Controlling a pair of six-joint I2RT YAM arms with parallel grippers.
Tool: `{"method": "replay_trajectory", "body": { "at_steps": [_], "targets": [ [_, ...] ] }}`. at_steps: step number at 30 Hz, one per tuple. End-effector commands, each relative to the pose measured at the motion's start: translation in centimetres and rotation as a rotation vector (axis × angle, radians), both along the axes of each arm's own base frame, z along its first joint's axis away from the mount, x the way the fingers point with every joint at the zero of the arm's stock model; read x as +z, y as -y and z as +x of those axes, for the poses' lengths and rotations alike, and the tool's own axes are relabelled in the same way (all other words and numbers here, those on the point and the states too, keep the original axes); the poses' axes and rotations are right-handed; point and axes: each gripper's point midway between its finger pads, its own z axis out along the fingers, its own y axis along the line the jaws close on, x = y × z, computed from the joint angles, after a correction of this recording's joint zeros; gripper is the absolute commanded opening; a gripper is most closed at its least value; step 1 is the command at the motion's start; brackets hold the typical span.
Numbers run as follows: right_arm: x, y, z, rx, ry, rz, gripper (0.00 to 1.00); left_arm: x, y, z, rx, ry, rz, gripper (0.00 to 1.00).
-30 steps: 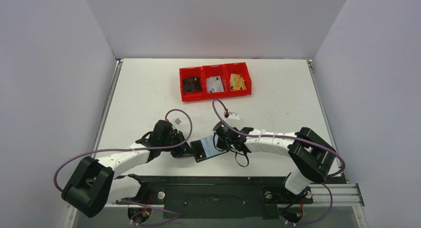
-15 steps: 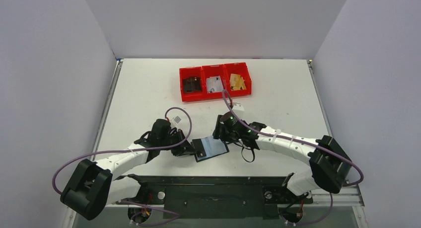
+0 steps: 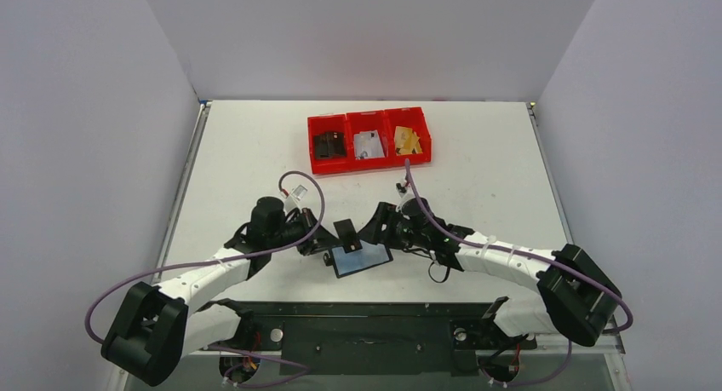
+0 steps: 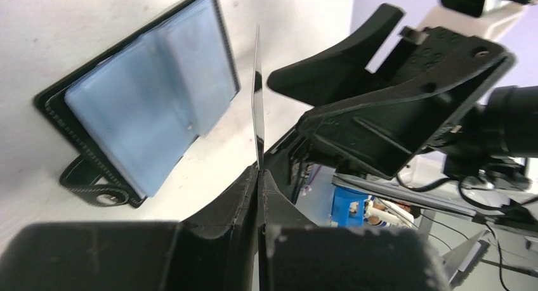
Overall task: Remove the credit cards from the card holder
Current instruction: Place the credit card in the storage box.
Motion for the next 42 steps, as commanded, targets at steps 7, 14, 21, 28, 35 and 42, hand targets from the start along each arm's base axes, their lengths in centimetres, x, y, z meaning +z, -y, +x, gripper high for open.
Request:
{"method": "replay_trajectory", "body": {
  "at_steps": [7, 14, 21, 28, 35, 42],
  "targets": [
    [7.0, -1.9, 0.6, 0.024, 0.103, 0.34, 0.56, 6.8, 1.2, 1.3, -0.022, 0.129, -0.252, 0.0],
    [8.2, -1.9, 0.5, 0.02, 0.089, 0.433, 0.49, 7.4, 1.4, 1.4, -0.032, 0.129, -0.296, 0.0],
    [8.8, -1.9, 0.5, 0.008, 0.07, 0.502, 0.13, 7.2, 1.4, 1.3, -0.03, 0.125, -0.293, 0.0],
    [9.1, -2.3, 0.3, 0.015, 0.042, 0.564, 0.0, 7.2, 1.4, 1.4, -0.03, 0.126, -0.293, 0.03],
    [9.0, -2.5, 0.3, 0.017, 0.024, 0.58, 0.0, 7.5, 1.4, 1.6, -0.027, 0.134, -0.295, 0.28],
    [9.6, -3.1, 0.0, 0.041, 0.003, 0.644, 0.0, 7.9, 1.5, 2.0, -0.021, 0.137, -0.3, 0.3]
  ]
}}
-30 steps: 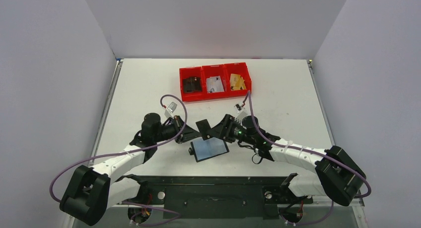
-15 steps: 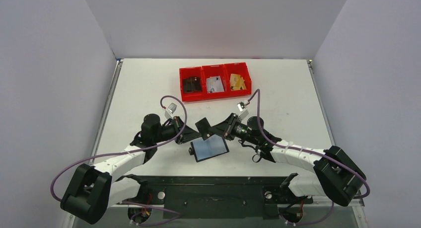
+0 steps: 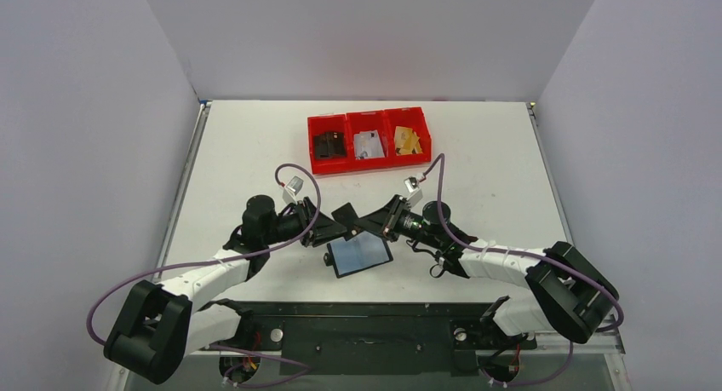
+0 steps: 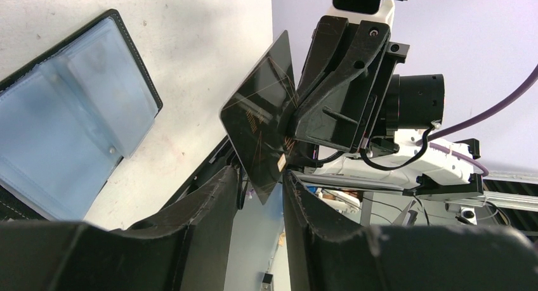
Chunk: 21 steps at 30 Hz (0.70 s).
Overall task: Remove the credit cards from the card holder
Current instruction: Place the credit card in the storage box.
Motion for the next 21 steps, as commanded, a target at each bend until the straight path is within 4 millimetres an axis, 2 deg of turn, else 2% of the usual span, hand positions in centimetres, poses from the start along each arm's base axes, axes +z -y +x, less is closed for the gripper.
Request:
{"method": "replay_trajectory", "body": {
  "at_steps": [1, 13, 19, 21],
  "targets": [
    [2.4, -0.6, -0.1, 0.026, 0.047, 0.113, 0.0, 2.3, 0.3, 1.0, -0.005, 0.086, -0.04, 0.3],
    [1.9, -1.0, -0.3, 0.037, 0.018, 0.139, 0.0, 3.7, 0.7, 2.4, 0.016, 0.088, -0.089, 0.28],
    [1.7, -1.0, -0.3, 0.035, 0.018, 0.133, 0.0, 3.9, 0.9, 2.8, 0.015, 0.083, -0.094, 0.15],
    [1.5, -0.9, -0.2, 0.031, 0.016, 0.123, 0.0, 3.7, 0.9, 2.8, 0.015, 0.08, -0.092, 0.0]
  ]
}}
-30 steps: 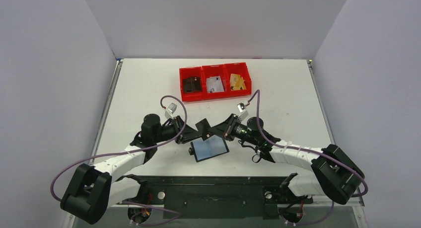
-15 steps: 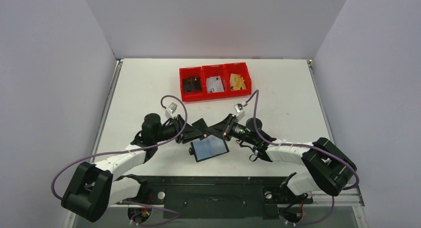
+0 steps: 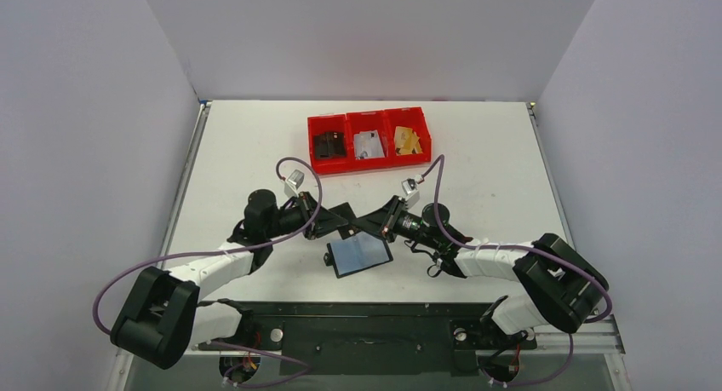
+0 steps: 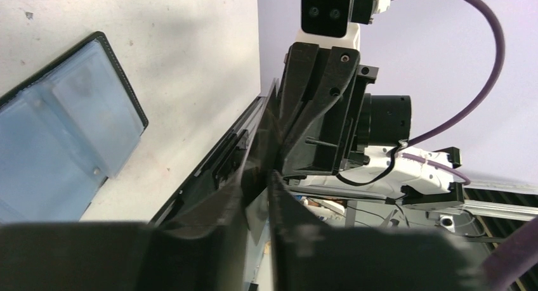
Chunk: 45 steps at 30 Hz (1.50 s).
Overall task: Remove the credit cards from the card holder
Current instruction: Place the credit card in the storage box.
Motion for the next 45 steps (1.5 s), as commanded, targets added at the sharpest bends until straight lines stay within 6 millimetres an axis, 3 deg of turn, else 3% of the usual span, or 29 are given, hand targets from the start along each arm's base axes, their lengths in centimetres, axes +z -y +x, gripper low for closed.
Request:
{"method": "replay_trajectory", "body": {
  "at_steps": [1, 4, 5, 7, 8, 9, 10, 13, 17, 22, 29, 36, 45],
  "targets": [
    [1.2, -0.2, -0.1, 0.004, 0.059, 0.027, 0.0, 2.8, 0.4, 1.1, -0.002, 0.101, -0.045, 0.0],
    [0.7, 0.1, 0.0, -0.007, 0.056, -0.007, 0.09, 2.3, 0.3, 1.3, 0.001, 0.105, -0.03, 0.0],
    [0.2, 0.2, 0.1, -0.015, 0.053, -0.031, 0.23, 2.1, 0.3, 1.3, 0.004, 0.1, -0.022, 0.0],
    [-0.3, 0.8, 0.2, -0.039, 0.056, -0.079, 0.42, 1.9, 0.3, 1.5, 0.006, 0.106, -0.001, 0.0],
    [0.2, 1.1, 0.2, -0.052, 0.073, -0.087, 0.46, 1.8, 0.3, 1.6, 0.005, 0.119, 0.012, 0.0],
    [-0.9, 1.6, 0.5, -0.075, 0.063, -0.156, 0.52, 1.9, 0.3, 1.9, 0.007, 0.119, 0.025, 0.0],
    [-0.3, 2.0, 0.5, -0.089, 0.083, -0.17, 0.55, 1.8, 0.3, 2.1, 0.005, 0.138, 0.042, 0.0],
    [-1.2, 4.2, 1.5, -0.176, 0.09, -0.347, 0.57, 2.6, 0.3, 3.2, 0.012, 0.154, 0.09, 0.0],
    [-0.3, 7.4, 2.7, -0.292, 0.118, -0.522, 0.58, 3.9, 0.0, 4.9, 0.032, 0.187, 0.139, 0.0],
    [0.7, 10.0, 2.3, -0.333, 0.142, -0.629, 0.59, 3.9, -1.3, 6.8, 0.068, 0.194, 0.229, 0.0],
    [1.9, 12.7, 0.7, -0.375, 0.166, -0.661, 0.6, 5.0, -2.2, 11.5, 0.137, 0.228, 0.318, 0.0],
    [3.4, 14.5, -0.1, -0.416, 0.202, -0.659, 0.6, 3.6, -3.1, 17.8, 0.196, 0.21, 0.435, 0.0],
    [5.6, 15.8, 0.0, -0.447, 0.237, -0.699, 0.6, -0.3, -4.5, 25.2, 0.205, 0.179, 0.508, 0.0]
  ]
}}
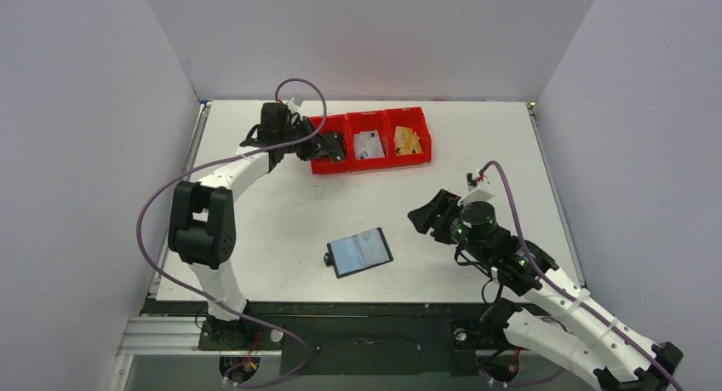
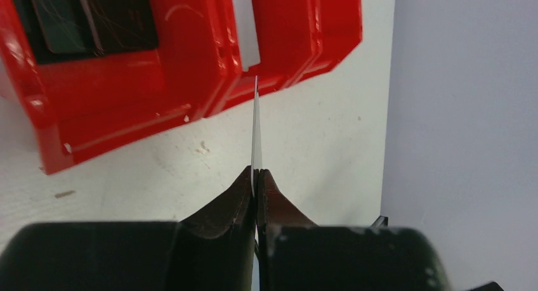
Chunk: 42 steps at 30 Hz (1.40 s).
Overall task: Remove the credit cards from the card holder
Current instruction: Place the credit card in the storage box.
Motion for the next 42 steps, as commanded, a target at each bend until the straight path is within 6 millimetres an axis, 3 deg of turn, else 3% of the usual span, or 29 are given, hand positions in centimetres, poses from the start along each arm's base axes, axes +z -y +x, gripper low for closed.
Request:
{"method": "replay_trajectory", "body": {
  "at_steps": [1, 8, 9, 10, 14, 20, 22, 25, 27, 35, 42],
  "targets": [
    [2.3, 1.1, 0.7, -0.039, 0.06, -0.02, 0.6, -0.2, -1.5, 3.6, 0.005, 0.044, 0.052, 0.0],
    [2.3, 1.2, 1.1, -0.054, 0.049, -0.05, 0.6, -4.1, -1.7, 8.0, -0.007, -0.003, 0.118, 0.0],
    [2.2, 1.3, 1.1, -0.056, 0.045, -0.057, 0.6, -3.7, -1.5, 8.7, -0.007, 0.013, 0.118, 0.0],
    [2.1, 1.3, 1.2, -0.059, 0.043, -0.061, 0.6, -5.1, -1.5, 8.9, -0.009, -0.015, 0.123, 0.0],
    [1.3, 1.2, 1.4, -0.066, 0.02, -0.074, 0.6, -6.7, -1.5, 10.2, -0.01, -0.039, 0.148, 0.0],
    [0.4, 1.1, 1.6, -0.074, -0.008, -0.087, 0.6, -7.7, -1.0, 11.8, -0.02, -0.042, 0.151, 0.0],
    [0.3, 1.1, 1.6, -0.075, -0.011, -0.088, 0.6, -7.8, -0.9, 12.1, -0.022, -0.042, 0.152, 0.08],
    [0.3, 1.2, 1.6, -0.08, -0.009, -0.089, 0.6, -7.3, -1.0, 12.5, -0.021, -0.033, 0.16, 0.25],
    [0.3, 1.1, 1.7, -0.08, -0.01, -0.09, 0.6, -6.7, -1.1, 12.7, -0.022, -0.021, 0.166, 0.32],
    [0.0, 0.9, 2.1, -0.076, -0.017, -0.116, 0.6, -2.5, -1.6, 12.7, -0.011, 0.038, 0.19, 0.36],
    [-0.3, 0.8, 2.4, -0.07, -0.02, -0.135, 0.6, 1.5, -2.3, 10.7, 0.016, 0.06, 0.189, 0.37]
  ]
}}
